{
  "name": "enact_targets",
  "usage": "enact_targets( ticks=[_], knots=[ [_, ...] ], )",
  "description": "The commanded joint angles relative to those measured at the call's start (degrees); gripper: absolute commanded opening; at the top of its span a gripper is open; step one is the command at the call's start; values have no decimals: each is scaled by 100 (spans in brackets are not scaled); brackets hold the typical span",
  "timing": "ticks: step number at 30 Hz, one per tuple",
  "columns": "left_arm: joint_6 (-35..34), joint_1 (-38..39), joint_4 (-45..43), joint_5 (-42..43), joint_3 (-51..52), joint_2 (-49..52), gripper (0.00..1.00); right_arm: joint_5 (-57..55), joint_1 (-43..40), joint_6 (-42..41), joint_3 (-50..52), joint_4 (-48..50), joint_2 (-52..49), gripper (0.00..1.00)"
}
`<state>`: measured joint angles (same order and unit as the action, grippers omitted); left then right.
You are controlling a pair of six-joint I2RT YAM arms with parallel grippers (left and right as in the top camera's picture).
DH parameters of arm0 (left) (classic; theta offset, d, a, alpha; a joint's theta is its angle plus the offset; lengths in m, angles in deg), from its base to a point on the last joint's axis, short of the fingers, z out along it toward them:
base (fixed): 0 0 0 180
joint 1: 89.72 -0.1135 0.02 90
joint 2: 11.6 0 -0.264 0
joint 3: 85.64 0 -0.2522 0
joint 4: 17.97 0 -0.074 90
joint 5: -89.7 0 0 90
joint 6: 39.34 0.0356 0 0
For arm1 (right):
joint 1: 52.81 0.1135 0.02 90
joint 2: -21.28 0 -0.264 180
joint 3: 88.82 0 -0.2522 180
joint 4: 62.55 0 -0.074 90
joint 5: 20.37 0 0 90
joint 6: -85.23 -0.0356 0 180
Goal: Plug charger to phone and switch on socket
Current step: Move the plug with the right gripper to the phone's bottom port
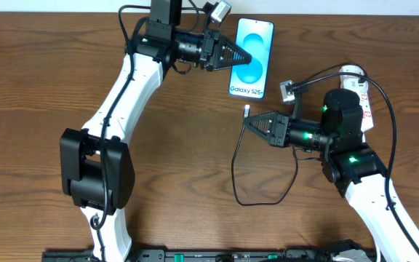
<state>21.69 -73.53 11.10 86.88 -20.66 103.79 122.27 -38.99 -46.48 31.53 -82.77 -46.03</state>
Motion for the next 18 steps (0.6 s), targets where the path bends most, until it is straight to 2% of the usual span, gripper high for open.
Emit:
enact_targets(
  ticks=[1, 7, 18],
  knots=[
    [-225, 2, -122, 282, -24, -243, 7, 33, -28, -162, 9, 57, 66, 1],
    [-575, 4, -306, 282, -24, -247, 7, 39, -68, -225, 9, 175, 66, 1],
    [-586, 9, -304, 282, -24, -247, 7, 52, -177, -507, 9, 286, 66, 1]
  ],
)
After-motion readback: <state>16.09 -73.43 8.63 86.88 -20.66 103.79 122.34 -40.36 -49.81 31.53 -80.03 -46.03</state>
